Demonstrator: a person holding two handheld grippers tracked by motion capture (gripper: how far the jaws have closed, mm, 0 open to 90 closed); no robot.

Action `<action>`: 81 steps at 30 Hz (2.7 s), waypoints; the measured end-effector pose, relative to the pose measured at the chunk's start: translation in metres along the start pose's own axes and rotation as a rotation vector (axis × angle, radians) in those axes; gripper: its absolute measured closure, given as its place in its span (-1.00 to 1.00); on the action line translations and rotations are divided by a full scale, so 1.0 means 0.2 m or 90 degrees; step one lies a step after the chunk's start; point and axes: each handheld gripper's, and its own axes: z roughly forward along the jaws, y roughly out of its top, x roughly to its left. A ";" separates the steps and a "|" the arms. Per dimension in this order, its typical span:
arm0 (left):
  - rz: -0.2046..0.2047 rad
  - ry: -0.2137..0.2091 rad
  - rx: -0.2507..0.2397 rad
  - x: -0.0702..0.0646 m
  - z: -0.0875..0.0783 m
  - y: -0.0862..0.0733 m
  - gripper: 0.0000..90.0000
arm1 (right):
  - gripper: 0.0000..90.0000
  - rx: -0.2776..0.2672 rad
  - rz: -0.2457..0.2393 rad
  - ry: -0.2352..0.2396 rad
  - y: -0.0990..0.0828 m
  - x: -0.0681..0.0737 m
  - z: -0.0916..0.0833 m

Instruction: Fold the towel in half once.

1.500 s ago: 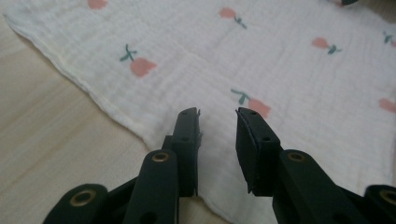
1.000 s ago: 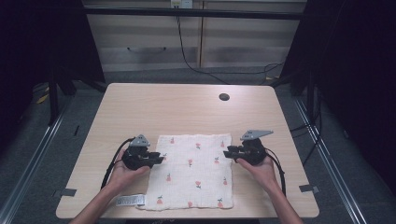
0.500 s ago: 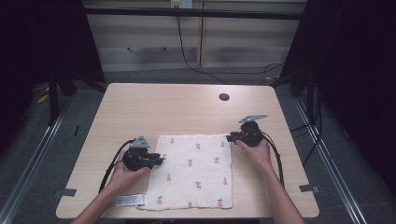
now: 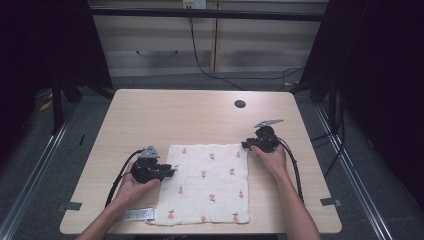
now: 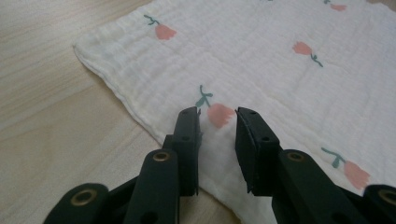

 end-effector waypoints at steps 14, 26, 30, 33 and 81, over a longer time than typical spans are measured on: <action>-0.031 0.029 -0.019 0.09 -0.08 0.07 0.22 | 0.97 -0.034 -0.009 0.034 0.02 0.06 -0.04; -0.064 0.034 -0.048 0.28 0.00 0.21 0.22 | 0.97 -0.056 -0.020 0.053 0.00 0.10 -0.09; -0.079 0.032 -0.052 0.34 0.03 0.24 0.40 | 0.97 -0.063 -0.017 0.059 -0.01 0.09 -0.09; -0.081 0.047 -0.042 0.37 0.06 0.26 0.47 | 0.97 -0.066 -0.013 0.059 -0.02 0.09 -0.10; -0.036 0.014 -0.137 0.24 -0.07 0.42 0.92 | 0.98 -0.143 -0.019 0.039 0.12 0.05 -0.36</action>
